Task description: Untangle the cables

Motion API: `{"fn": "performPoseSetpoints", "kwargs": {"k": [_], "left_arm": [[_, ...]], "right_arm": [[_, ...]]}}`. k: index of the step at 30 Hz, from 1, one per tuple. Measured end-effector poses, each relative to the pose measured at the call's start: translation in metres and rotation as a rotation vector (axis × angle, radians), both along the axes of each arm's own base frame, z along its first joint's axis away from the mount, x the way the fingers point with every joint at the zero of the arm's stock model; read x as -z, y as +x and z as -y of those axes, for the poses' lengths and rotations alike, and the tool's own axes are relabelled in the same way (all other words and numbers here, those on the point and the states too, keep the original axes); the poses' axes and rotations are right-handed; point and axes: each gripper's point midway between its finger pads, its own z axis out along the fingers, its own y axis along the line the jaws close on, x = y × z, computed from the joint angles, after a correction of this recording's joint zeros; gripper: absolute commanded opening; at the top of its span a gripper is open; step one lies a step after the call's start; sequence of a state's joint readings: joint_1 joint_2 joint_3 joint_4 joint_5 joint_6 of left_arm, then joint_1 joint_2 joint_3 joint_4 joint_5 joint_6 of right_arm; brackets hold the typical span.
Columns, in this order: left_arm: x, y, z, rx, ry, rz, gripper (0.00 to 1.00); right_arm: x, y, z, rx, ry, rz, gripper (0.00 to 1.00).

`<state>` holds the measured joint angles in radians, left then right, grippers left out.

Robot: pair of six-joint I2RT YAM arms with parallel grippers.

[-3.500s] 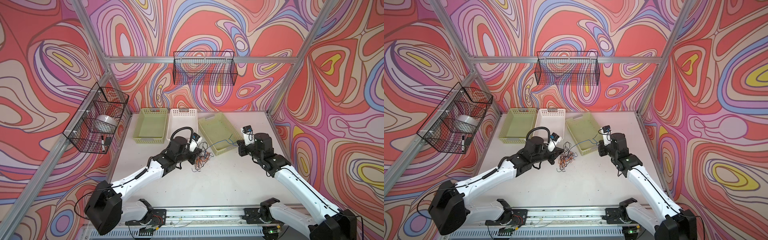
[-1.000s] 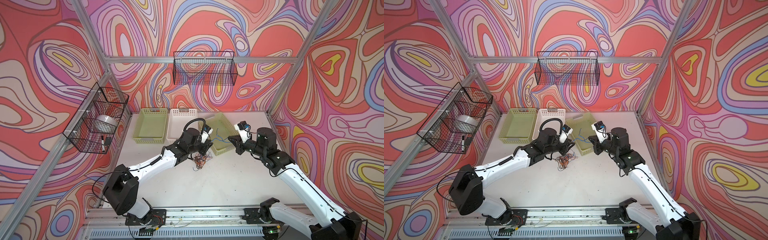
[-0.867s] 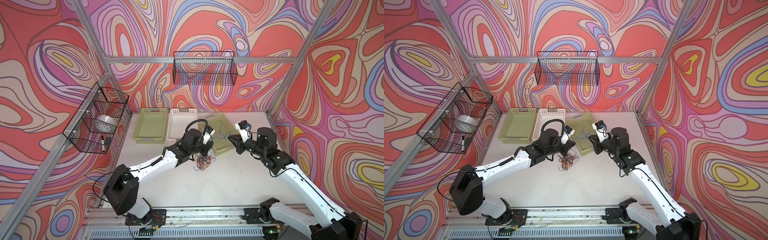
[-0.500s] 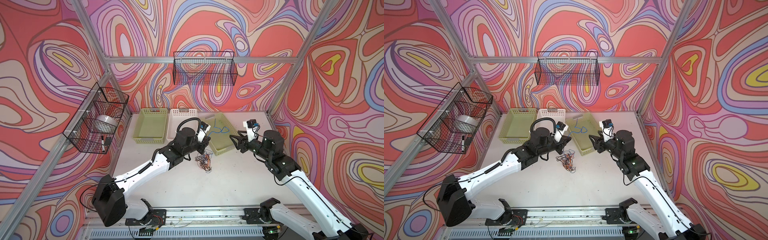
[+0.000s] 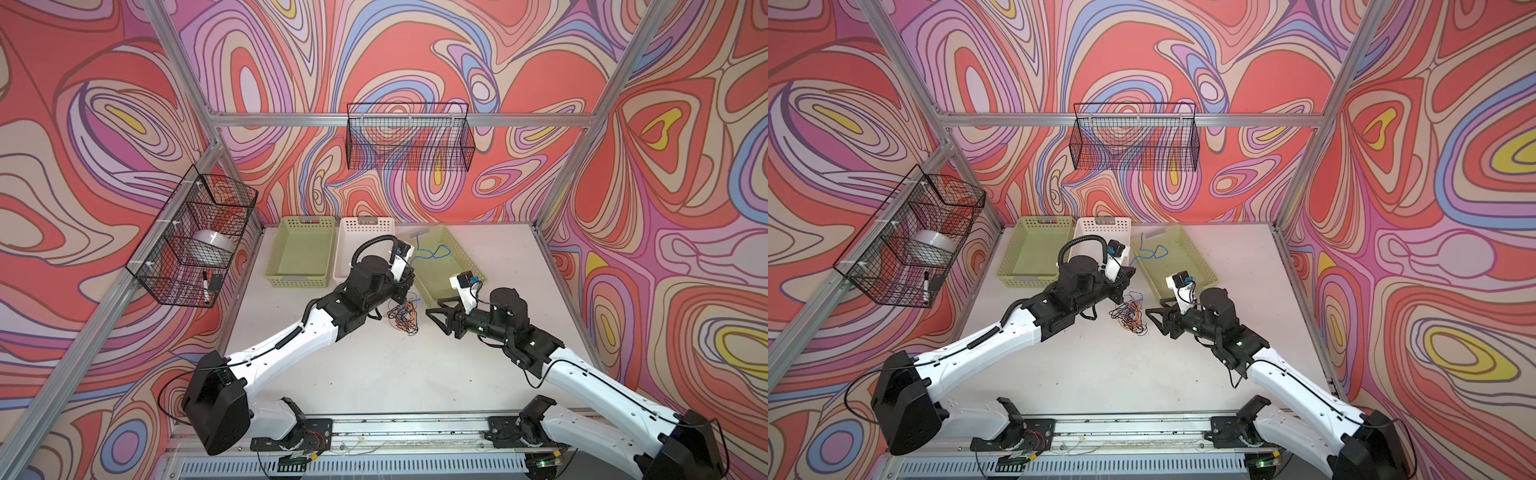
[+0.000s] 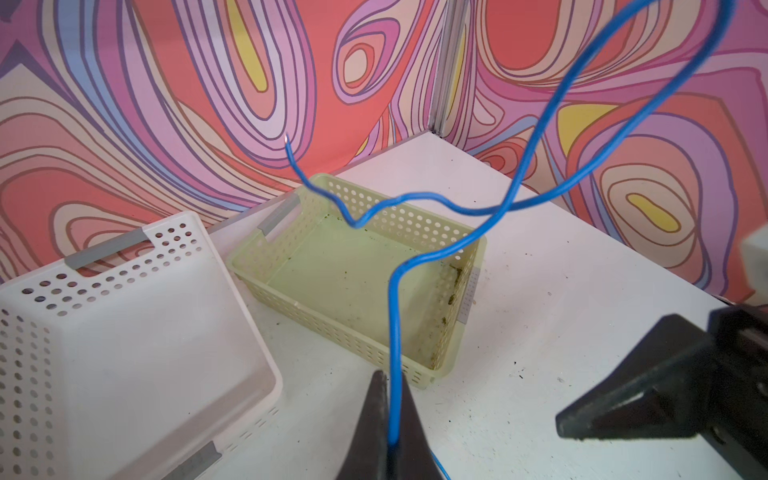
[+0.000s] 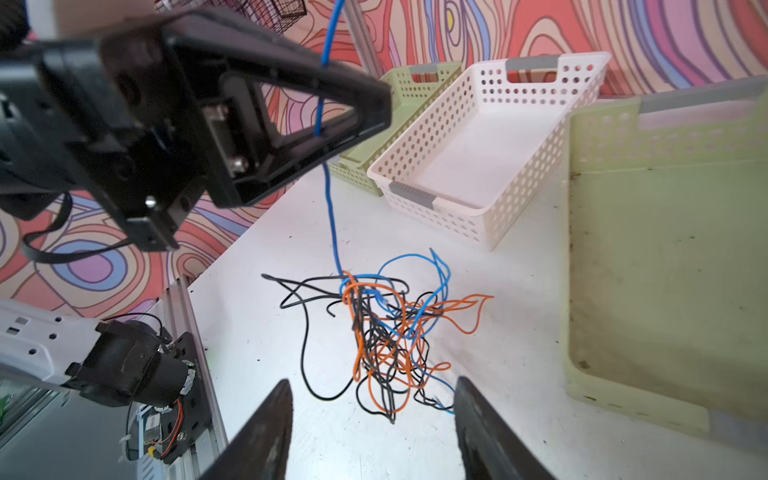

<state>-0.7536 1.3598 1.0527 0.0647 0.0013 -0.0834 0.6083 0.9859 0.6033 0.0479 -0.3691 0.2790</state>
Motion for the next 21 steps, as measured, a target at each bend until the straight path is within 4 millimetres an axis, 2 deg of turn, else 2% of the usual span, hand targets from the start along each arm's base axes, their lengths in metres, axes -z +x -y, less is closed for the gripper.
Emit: {"fn": "performPoseSetpoints", "kwargs": {"k": [7, 12, 14, 16, 21], "left_arm": [[-0.001, 0.001, -0.007, -0.043, -0.015, -0.004, 0.0], [-0.004, 0.001, -0.011, -0.064, -0.032, -0.006, 0.0], [-0.003, 0.001, -0.012, -0.07, -0.038, -0.012, 0.0], [-0.003, 0.001, -0.012, -0.074, -0.045, -0.019, 0.0], [0.002, 0.001, -0.013, -0.084, -0.056, -0.035, 0.0]], "right_arm": [[0.029, 0.004, -0.035, -0.035, -0.02, -0.029, 0.61], [0.041, 0.012, -0.047, -0.02, -0.023, -0.033, 0.52], [0.041, 0.016, -0.051, -0.019, -0.015, -0.027, 0.46], [0.041, 0.019, -0.055, -0.022, -0.003, -0.02, 0.32], [0.041, 0.024, -0.062, -0.029, 0.013, -0.014, 0.07]]}}
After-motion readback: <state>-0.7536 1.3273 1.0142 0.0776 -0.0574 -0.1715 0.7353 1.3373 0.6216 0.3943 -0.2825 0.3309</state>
